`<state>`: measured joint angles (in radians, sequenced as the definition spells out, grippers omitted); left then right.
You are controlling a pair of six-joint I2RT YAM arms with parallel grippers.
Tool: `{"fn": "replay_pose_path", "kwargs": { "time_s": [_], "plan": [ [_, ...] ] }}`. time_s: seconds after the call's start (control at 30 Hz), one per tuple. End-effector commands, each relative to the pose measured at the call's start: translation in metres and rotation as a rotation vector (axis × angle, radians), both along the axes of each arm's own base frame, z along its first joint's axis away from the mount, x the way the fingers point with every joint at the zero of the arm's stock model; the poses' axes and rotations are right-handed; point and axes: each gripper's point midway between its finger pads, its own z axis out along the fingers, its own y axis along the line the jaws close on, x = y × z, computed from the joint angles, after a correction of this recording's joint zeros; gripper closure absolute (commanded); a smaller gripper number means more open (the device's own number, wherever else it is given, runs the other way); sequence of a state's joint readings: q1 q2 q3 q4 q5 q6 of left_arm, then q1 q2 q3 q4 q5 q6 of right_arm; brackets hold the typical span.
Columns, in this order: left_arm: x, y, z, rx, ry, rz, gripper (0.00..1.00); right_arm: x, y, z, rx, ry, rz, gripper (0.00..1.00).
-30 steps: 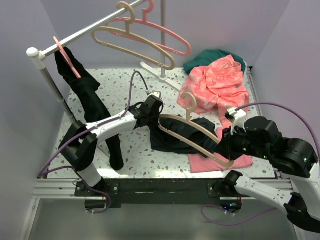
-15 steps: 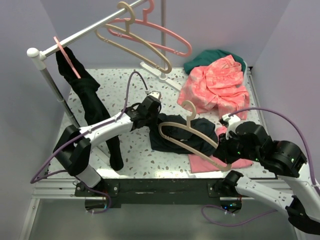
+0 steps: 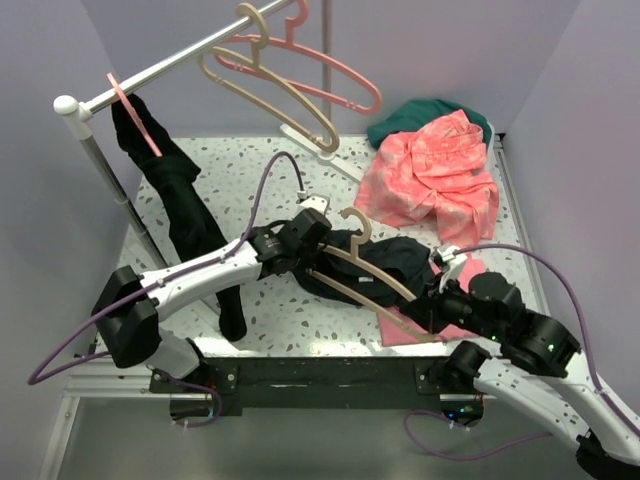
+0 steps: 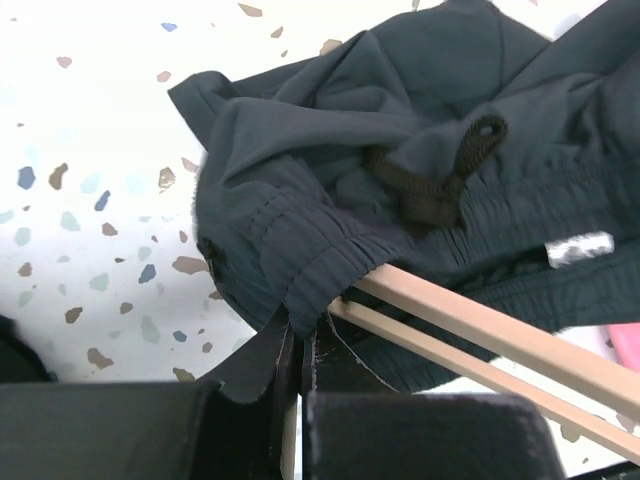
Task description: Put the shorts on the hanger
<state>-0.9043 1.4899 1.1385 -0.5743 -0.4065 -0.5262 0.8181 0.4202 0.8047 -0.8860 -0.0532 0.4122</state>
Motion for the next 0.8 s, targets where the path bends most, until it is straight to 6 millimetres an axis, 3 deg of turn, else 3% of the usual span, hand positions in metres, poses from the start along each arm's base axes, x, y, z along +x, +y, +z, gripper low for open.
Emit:
{"fn": "replay_pose_path", "kwargs": {
  "time_s": [0.0,0.13,0.23,0.37,0.47,0.57,0.63,0.67,0.77],
  "plan": [
    [-0.002,-0.004,0.049,-0.077,-0.108,-0.026,0.98,0.023,0.039,0.026,0.212,-0.133,0.036,1.0],
    [-0.008,-0.009,0.065,-0.119,-0.133,-0.062,0.97,0.033,0.043,0.014,0.256,-0.19,0.009,1.0],
    [-0.013,-0.015,0.066,-0.153,-0.135,-0.104,0.91,0.04,0.038,0.007,0.286,-0.264,-0.025,1.0],
    [-0.02,-0.017,0.056,-0.17,-0.132,-0.144,0.64,0.042,0.036,-0.005,0.327,-0.296,-0.046,1.0],
    [-0.029,-0.031,0.068,-0.244,-0.164,-0.217,0.51,0.044,0.039,-0.015,0.313,-0.286,-0.039,1.0],
    [-0.043,-0.048,0.093,-0.325,-0.221,-0.31,0.45,0.046,0.042,-0.022,0.291,-0.272,-0.036,1.0],
    [-0.056,-0.062,0.119,-0.401,-0.291,-0.389,0.44,0.047,0.042,-0.022,0.289,-0.272,-0.034,1.0],
    [-0.06,-0.065,0.122,-0.42,-0.306,-0.402,0.41,0.047,0.043,-0.022,0.287,-0.272,-0.032,1.0],
    [-0.055,-0.071,0.14,-0.471,-0.38,-0.397,0.35,0.047,0.044,-0.024,0.282,-0.268,-0.028,1.0]
  ]
}}
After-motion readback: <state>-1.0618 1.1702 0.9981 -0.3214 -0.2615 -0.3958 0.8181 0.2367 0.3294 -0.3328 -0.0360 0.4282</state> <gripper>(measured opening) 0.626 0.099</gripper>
